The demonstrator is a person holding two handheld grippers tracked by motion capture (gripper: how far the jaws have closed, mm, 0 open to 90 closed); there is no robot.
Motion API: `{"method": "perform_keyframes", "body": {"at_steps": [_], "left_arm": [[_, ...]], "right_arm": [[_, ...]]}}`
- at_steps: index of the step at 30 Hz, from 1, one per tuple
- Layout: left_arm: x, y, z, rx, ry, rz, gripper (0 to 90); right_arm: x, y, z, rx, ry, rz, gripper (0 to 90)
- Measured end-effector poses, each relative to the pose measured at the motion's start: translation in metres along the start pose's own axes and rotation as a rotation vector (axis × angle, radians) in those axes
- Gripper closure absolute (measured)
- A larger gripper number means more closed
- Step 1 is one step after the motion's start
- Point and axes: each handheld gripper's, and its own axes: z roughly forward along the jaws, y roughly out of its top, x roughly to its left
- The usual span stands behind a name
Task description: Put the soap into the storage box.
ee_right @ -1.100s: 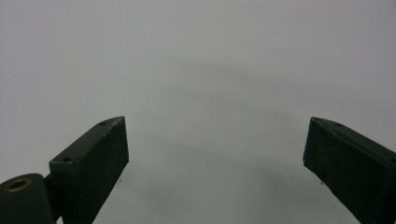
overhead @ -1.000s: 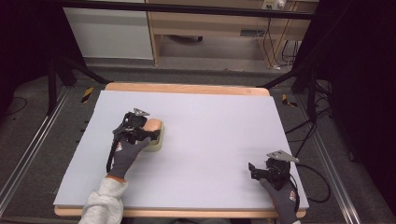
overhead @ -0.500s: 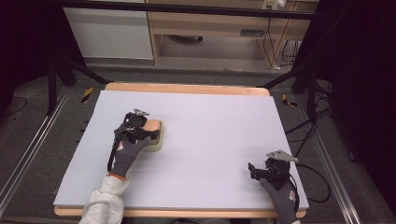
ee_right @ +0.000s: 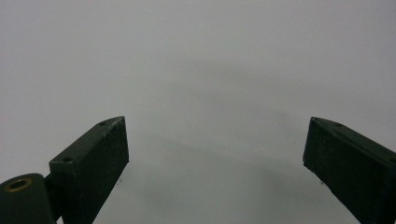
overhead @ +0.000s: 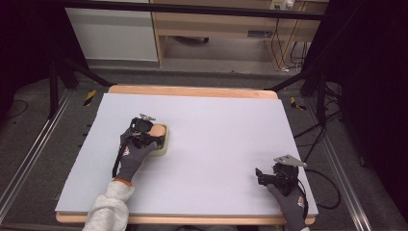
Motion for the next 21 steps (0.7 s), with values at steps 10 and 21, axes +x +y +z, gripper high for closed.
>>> {"method": "perform_keyframes", "body": {"at_steps": [10, 21], "left_arm": [[-0.0022, -0.0011, 0.0045, 0.009, 0.005, -0.001, 31.7], [-0.0019, -0.0014, 0.0050, 0.015, 0.003, 0.000, 31.3]], "right_arm": [[0.0001, -0.0001, 0.0003, 0.002, -0.001, 0.004, 7.1], [0.0001, -0.0001, 0.0000, 0.001, 0.000, 0.005, 7.0]]}}
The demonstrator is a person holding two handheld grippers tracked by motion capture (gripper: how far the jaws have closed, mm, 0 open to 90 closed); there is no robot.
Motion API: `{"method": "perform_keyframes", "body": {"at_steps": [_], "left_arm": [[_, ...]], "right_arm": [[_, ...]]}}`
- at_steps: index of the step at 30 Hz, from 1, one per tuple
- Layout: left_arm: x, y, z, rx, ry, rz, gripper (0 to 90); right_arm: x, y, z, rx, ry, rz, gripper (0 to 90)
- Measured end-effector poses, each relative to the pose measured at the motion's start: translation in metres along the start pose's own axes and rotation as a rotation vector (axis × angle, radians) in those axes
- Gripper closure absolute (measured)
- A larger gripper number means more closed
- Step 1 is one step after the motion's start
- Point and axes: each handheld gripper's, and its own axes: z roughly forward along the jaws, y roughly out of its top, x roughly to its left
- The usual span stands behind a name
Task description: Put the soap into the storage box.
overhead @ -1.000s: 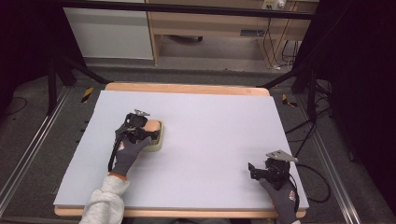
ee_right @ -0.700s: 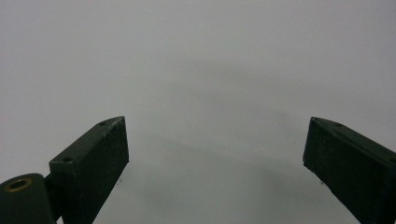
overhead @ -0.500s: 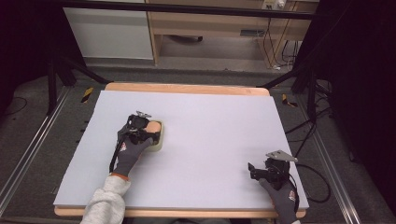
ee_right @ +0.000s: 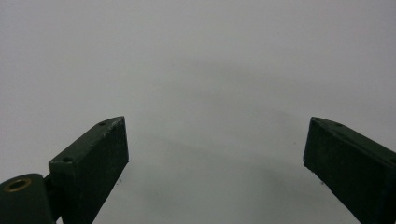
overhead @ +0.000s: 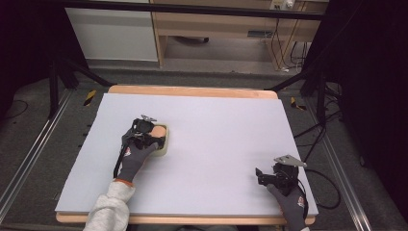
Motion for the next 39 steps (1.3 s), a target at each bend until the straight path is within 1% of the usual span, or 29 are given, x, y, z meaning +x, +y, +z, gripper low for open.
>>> {"method": "perform_keyframes", "body": {"at_steps": [6, 7, 8, 11, 13, 16, 17, 18, 19, 20, 21, 22, 23, 24, 26, 27, 28, 29, 31, 33, 34, 35, 36, 37, 38, 39], "left_arm": [[-0.001, 0.000, -0.002, -0.005, 0.002, 0.005, 30.1], [0.000, 0.000, -0.003, -0.012, 0.003, 0.004, 27.3], [0.001, 0.001, -0.008, -0.026, -0.005, 0.002, 27.5], [0.002, 0.001, -0.013, -0.038, -0.019, -0.006, 27.8], [0.002, 0.001, -0.021, -0.056, -0.029, -0.002, 27.7], [0.000, 0.001, -0.025, -0.070, -0.035, -0.003, 27.3], [-0.002, 0.000, -0.029, -0.078, -0.040, 0.007, 27.0], [-0.002, 0.000, -0.029, -0.078, -0.040, 0.007, 26.8], [-0.004, -0.003, -0.034, -0.091, -0.043, 0.022, 26.4], [-0.004, -0.003, -0.034, -0.091, -0.043, 0.022, 26.0], [-0.004, -0.005, -0.038, -0.100, -0.045, 0.033, 25.9], [-0.004, -0.005, -0.038, -0.100, -0.045, 0.033, 25.7], [-0.004, -0.008, -0.041, -0.106, -0.048, 0.039, 25.7], [-0.004, -0.010, -0.042, -0.116, -0.051, 0.036, 25.6], [-0.003, -0.014, -0.047, -0.121, -0.054, 0.046, 25.4], [-0.001, -0.019, -0.050, -0.133, -0.049, 0.047, 24.7], [-0.001, -0.019, -0.050, -0.133, -0.049, 0.047, 24.5], [0.002, -0.023, -0.054, -0.142, -0.048, 0.032, 24.6], [0.002, -0.025, -0.055, -0.144, -0.050, 0.028, 24.8], [0.005, -0.034, -0.061, -0.166, -0.053, 0.017, 24.9], [0.005, -0.034, -0.061, -0.166, -0.053, 0.017, 24.9], [0.007, -0.040, -0.065, -0.182, -0.050, 0.018, 24.7], [0.007, -0.040, -0.065, -0.182, -0.050, 0.018, 24.3], [0.009, -0.047, -0.068, -0.197, -0.049, 0.019, 23.7], [0.010, -0.050, -0.070, -0.203, -0.045, 0.017, 23.4], [0.010, -0.050, -0.070, -0.203, -0.045, 0.017, 23.4]], "right_arm": [[0.000, 0.000, -0.001, 0.000, 0.000, 0.000, 7.0], [0.000, 0.000, -0.001, 0.000, 0.000, 0.002, 7.0], [0.000, 0.000, -0.001, 0.000, 0.000, 0.000, 7.0], [0.000, 0.000, -0.001, -0.004, -0.001, 0.000, 7.0], [0.000, 0.000, -0.001, -0.002, -0.002, 0.007, 7.0], [-0.001, 0.000, -0.002, -0.004, -0.003, 0.005, 7.0], [-0.001, 0.000, -0.002, -0.008, -0.006, 0.000, 7.0], [-0.001, 0.000, -0.002, -0.008, -0.006, 0.000, 7.0], [-0.002, 0.000, -0.002, -0.007, -0.011, 0.004, 6.9], [-0.002, 0.000, -0.002, -0.007, -0.011, 0.004, 6.9], [-0.002, 0.000, -0.002, -0.010, -0.020, 0.004, 6.5], [-0.002, 0.000, -0.002, -0.010, -0.020, 0.004, 6.5], [-0.002, 0.000, -0.002, -0.012, -0.024, 0.011, 6.5], [-0.002, 0.000, -0.002, -0.013, -0.025, 0.013, 6.4], [-0.003, 0.000, -0.003, -0.012, -0.026, 0.013, 6.4], [-0.004, -0.001, -0.003, -0.012, -0.029, 0.017, 6.3], [-0.004, -0.001, -0.003, -0.015, -0.031, 0.017, 6.2], [-0.005, -0.001, -0.003, -0.014, -0.036, 0.019, 6.2], [-0.006, -0.002, -0.003, -0.011, -0.041, 0.025, 6.2], [-0.008, -0.002, -0.004, -0.013, -0.050, 0.034, 5.8], [-0.008, -0.002, -0.004, -0.013, -0.050, 0.034, 5.8], [-0.009, -0.003, -0.004, -0.014, -0.058, 0.039, 5.7], [-0.009, -0.003, -0.004, -0.014, -0.058, 0.039, 5.7], [-0.010, -0.003, -0.005, -0.015, -0.062, 0.044, 5.7], [-0.011, -0.003, -0.005, -0.016, -0.064, 0.044, 5.7], [-0.011, -0.003, -0.005, -0.016, -0.064, 0.044, 5.7]]}}
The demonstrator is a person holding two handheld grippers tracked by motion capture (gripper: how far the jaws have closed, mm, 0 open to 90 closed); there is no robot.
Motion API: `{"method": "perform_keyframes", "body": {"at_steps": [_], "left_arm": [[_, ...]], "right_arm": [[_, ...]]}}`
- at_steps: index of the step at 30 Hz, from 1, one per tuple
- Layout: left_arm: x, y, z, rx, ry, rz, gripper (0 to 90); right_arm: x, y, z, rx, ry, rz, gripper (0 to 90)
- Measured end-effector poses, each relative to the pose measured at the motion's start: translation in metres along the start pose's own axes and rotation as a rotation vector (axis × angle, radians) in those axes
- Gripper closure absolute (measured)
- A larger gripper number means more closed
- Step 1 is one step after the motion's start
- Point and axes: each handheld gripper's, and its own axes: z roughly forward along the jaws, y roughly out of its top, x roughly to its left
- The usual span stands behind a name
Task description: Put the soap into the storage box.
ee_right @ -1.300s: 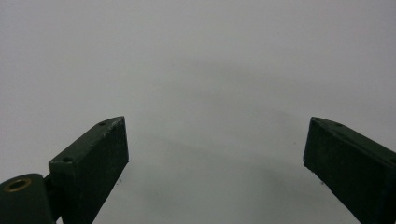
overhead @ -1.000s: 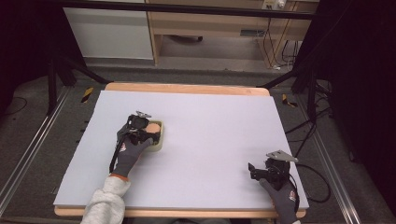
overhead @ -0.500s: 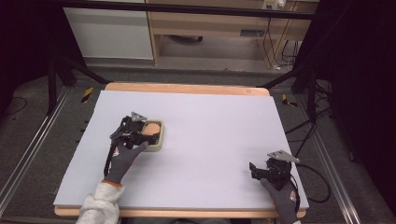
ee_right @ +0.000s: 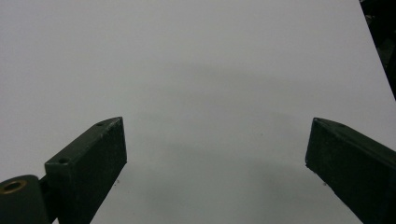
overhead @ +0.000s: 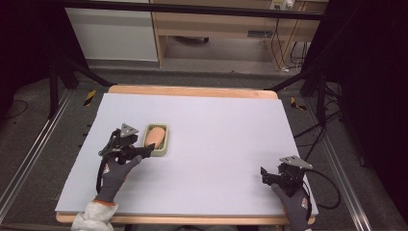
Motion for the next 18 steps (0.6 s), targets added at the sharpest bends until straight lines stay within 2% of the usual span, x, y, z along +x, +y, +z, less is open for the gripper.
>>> {"method": "perform_keyframes", "body": {"at_steps": [8, 14, 18], "left_arm": [[0.012, -0.036, -0.015, -0.009, 0.041, -0.023, 24.7], [0.019, -0.053, -0.017, 0.032, 0.050, -0.031, 24.7], [0.022, -0.058, -0.018, 0.037, 0.057, -0.037, 24.6]], "right_arm": [[-0.004, -0.001, -0.001, 0.002, -0.016, 0.020, 5.7], [-0.006, -0.001, -0.001, 0.007, -0.026, 0.037, 5.6], [-0.008, -0.002, -0.002, 0.010, -0.029, 0.050, 5.6]]}}
